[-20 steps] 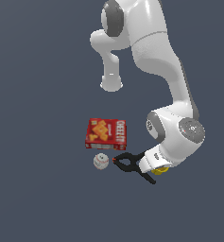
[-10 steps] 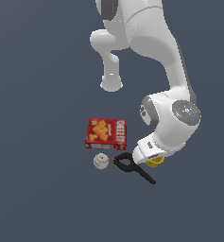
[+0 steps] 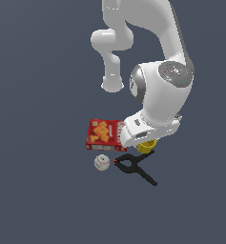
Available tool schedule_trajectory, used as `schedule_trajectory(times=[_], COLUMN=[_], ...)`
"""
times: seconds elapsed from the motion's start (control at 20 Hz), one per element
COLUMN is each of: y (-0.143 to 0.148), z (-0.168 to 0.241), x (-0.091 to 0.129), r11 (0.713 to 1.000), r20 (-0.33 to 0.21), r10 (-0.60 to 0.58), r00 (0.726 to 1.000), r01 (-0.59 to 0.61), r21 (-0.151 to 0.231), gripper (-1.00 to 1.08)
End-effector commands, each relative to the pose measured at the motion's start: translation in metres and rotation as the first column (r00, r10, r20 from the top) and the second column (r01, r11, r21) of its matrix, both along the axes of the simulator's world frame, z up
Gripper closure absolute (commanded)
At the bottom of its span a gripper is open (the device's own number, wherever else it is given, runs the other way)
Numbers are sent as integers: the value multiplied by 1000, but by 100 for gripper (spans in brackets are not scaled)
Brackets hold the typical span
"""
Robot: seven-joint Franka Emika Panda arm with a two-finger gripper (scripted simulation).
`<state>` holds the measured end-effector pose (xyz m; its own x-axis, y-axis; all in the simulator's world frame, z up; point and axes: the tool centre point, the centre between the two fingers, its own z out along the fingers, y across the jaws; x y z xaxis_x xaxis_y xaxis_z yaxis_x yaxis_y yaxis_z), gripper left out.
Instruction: Pick up a designated object from a clutter of objects.
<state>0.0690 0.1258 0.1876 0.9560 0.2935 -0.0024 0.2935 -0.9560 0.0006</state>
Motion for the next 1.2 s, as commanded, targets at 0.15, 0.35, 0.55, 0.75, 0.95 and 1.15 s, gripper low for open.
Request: schedule_trajectory(times=[0.15,0.35,0.55,0.75,0.95,1.15], y=[-33,-58,-83,-105,-123,-136], z=[53,94,134,169,198,218], x=[-19,-33,-46,-58,-66,-72], r11=[1000,1000,1000,1000,1000,1000], r20=[2,2,2,2,2,2], r10=[0,0,0,0,0,0], r00=[1000,1000,1000,1000,1000,1000], r01=[0,0,0,0,0,0], r21=[1,3,4,4,4,3], gripper=[108,108,108,108,108,108])
